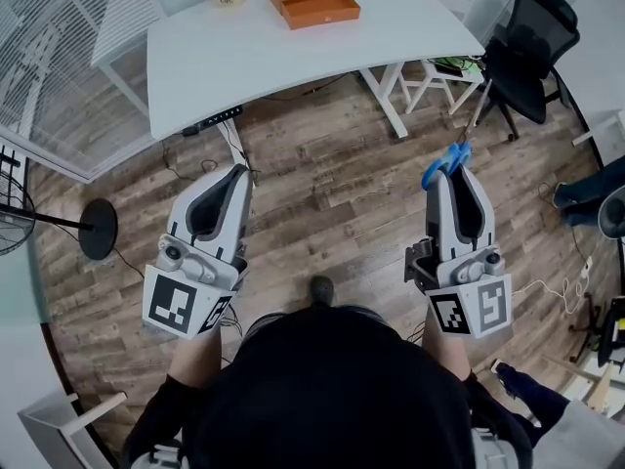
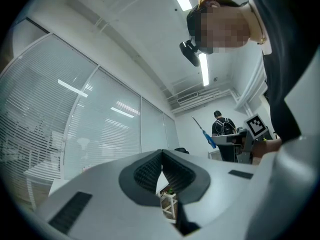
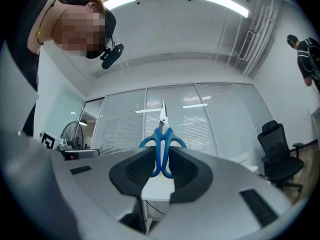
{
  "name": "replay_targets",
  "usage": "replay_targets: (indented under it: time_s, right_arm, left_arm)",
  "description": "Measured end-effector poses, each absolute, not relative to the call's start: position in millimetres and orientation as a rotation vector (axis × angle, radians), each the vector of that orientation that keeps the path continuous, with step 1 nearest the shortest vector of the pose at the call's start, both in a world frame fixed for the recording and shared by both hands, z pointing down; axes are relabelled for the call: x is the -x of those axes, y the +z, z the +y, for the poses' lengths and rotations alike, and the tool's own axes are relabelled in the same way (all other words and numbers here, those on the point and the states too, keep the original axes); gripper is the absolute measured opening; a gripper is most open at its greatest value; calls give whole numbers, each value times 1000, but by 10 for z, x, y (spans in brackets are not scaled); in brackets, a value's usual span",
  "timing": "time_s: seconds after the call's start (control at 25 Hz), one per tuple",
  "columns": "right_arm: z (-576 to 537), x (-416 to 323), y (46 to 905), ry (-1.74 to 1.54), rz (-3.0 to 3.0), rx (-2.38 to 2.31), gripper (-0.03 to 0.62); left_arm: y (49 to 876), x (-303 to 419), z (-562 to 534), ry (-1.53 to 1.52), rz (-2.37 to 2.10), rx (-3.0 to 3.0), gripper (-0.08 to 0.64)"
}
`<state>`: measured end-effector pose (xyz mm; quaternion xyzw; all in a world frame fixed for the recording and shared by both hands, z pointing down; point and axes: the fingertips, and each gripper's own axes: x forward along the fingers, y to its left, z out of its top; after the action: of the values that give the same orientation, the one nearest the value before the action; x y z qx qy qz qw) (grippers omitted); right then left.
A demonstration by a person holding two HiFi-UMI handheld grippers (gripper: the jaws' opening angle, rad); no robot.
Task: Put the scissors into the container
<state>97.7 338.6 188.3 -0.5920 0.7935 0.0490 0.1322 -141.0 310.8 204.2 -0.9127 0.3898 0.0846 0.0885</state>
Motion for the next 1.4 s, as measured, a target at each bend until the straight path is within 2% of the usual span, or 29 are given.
replay_targets:
  time_s: [0.28,0.96,1.4]
  right_arm:
    - [3053,-1104,1913,106,2306,1688,86]
    - [3069,-973,1939,116,2306,1700,87]
    - [3048,-1153,1933,125,2286,1715,87]
  left_arm:
    - [1968,1389,2848,237,1227,2663,12]
    - [2005,1455,2865,250,1185,2700,13]
    - [2016,1247,2813,249,1148,2728,13]
